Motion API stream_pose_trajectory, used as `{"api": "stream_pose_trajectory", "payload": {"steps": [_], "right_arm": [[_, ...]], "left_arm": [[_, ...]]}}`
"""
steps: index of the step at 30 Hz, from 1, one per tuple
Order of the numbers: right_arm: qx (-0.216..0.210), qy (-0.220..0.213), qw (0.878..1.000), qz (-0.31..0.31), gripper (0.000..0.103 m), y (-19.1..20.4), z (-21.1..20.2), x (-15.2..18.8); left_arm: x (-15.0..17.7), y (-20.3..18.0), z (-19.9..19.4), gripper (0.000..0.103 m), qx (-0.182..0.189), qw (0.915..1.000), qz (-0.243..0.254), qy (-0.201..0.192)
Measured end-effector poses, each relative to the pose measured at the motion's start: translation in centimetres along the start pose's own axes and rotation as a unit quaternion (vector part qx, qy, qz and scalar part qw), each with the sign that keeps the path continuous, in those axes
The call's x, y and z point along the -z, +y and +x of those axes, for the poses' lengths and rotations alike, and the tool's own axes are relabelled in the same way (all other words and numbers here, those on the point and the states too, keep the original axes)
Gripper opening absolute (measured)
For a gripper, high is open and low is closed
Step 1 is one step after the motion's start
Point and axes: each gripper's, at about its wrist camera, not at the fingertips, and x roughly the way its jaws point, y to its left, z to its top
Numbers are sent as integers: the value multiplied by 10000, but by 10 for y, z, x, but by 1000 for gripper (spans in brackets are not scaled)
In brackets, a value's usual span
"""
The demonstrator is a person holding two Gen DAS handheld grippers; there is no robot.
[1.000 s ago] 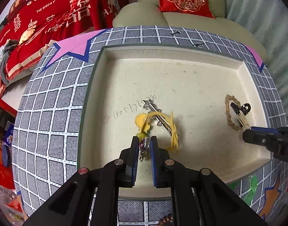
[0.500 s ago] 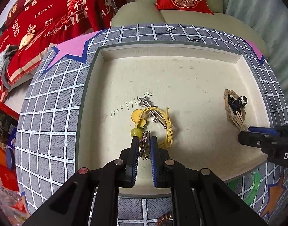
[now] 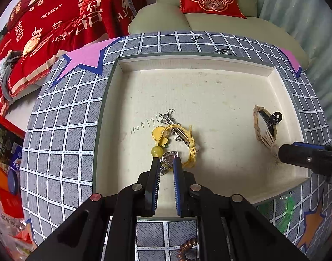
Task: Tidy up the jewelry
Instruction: 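Lower the earring onto the yellow hair tie and open the left tool while the right tool releases the clip, then withdraw both tools and move them over the brown coil and green bangle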
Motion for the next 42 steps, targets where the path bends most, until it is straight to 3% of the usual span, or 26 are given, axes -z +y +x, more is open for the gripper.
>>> {"api": "stream_pose_trajectory", "payload": {"steps": [7, 10, 11, 12, 13, 14, 20, 22, 33, 42], "right_arm": [[-146, -163, 9998, -12, 70, 8, -19, 5], [-178, -214, 9996, 24, 71, 9, -25, 7], [-191, -223, 9996, 46, 71, 9, -28, 9], [-204, -230, 9995, 63, 71, 8, -31, 10], [-212, -235, 9995, 73, 72, 7, -33, 12], [-213, -244, 9994, 76, 72, 7, -35, 14], [-237, -282, 9992, 154, 75, 5, -43, 25], [-266, -318, 9989, 201, 87, 4, -45, 30], [-208, -417, 9982, 384, 87, -4, -53, 49], [-53, -48, 9994, 326, 87, -12, -48, 80]], "left_arm": [[2, -5, -11, 22, 37, 9998, 181, -39], [5, -6, -15, 22, 61, 9997, 218, -32], [6, -7, -16, 38, 56, 9998, 211, -22], [7, -6, -17, 95, 51, 9998, 191, -6], [8, -5, -21, 103, -23, 9999, 123, -60], [10, -4, -29, 103, -96, 9996, 90, -266], [16, -3, -41, 103, -94, 9993, 186, -294], [20, -1, -45, 103, -70, 9994, 173, -293], [37, -3, -64, 103, -182, 9986, 340, -369], [72, 17, -64, 103, -108, 9999, 30, -80]]}}
